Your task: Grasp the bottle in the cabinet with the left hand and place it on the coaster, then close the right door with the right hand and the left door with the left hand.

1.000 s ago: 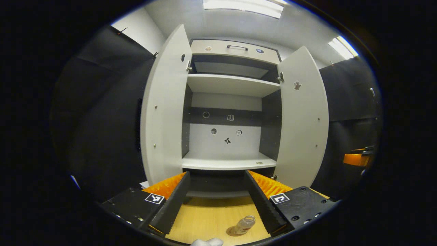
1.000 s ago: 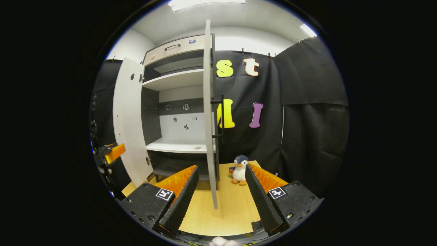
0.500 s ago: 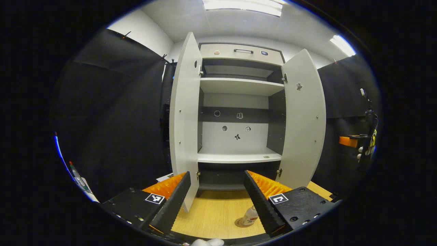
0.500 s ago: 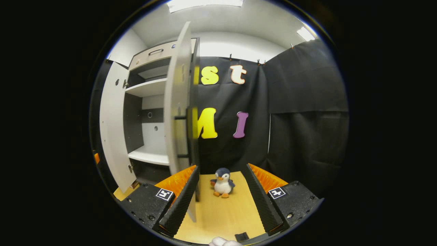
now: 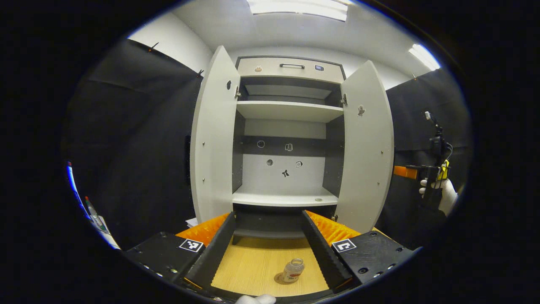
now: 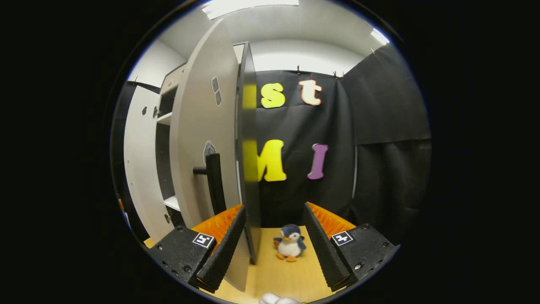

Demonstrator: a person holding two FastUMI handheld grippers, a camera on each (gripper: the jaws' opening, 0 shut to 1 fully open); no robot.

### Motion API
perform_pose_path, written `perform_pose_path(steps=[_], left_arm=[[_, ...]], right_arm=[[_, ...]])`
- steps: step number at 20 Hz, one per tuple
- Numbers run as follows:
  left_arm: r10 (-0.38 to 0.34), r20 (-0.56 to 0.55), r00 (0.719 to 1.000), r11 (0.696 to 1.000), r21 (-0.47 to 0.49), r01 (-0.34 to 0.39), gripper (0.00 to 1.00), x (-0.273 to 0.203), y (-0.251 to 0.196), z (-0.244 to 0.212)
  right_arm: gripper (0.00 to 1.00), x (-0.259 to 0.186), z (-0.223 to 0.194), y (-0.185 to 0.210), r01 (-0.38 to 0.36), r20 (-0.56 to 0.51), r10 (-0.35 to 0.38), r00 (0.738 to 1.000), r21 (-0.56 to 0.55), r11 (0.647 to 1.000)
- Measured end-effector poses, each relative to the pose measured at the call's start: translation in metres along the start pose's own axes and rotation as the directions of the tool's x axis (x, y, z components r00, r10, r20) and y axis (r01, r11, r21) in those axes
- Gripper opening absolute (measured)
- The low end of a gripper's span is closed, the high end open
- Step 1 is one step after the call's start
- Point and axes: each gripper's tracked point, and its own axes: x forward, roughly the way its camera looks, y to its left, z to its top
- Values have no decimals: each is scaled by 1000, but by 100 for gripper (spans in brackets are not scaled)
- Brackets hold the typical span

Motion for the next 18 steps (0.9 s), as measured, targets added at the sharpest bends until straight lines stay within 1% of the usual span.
perform_pose_path(steps=[1,3,6,7,8,9,12,16,18], left_arm=[[7,-2,1000,1000,1,-7,95,1,-5,2],[25,-15,1000,1000,-5,-25,95,3,-15,2],[55,-20,998,998,-19,-56,95,4,-24,5],[71,-27,997,997,-14,-71,99,5,-25,5],[90,-25,996,996,-9,-90,95,5,-25,6],[103,-24,994,995,-8,-103,94,5,-26,7],[149,-49,988,989,-14,-150,95,6,-22,4],[180,-37,983,983,-23,-180,95,1,-11,6],[193,-28,981,981,-28,-194,95,-1,-2,8]], right_arm=[[83,8,-1,2,-25,-9,25,1000,-1,1000],[82,12,0,7,-109,-24,108,994,-19,994],[82,16,0,15,-217,-73,214,974,-35,976],[82,17,-1,17,-246,-89,242,966,-41,968],[82,17,-1,21,-271,-94,267,959,-41,962],[82,17,-1,28,-297,-98,293,951,-38,954],[82,18,-2,45,-323,-104,317,943,-43,946],[82,21,-3,76,-335,-107,326,939,-76,939],[82,23,-6,99,-352,-111,341,933,-92,931]])
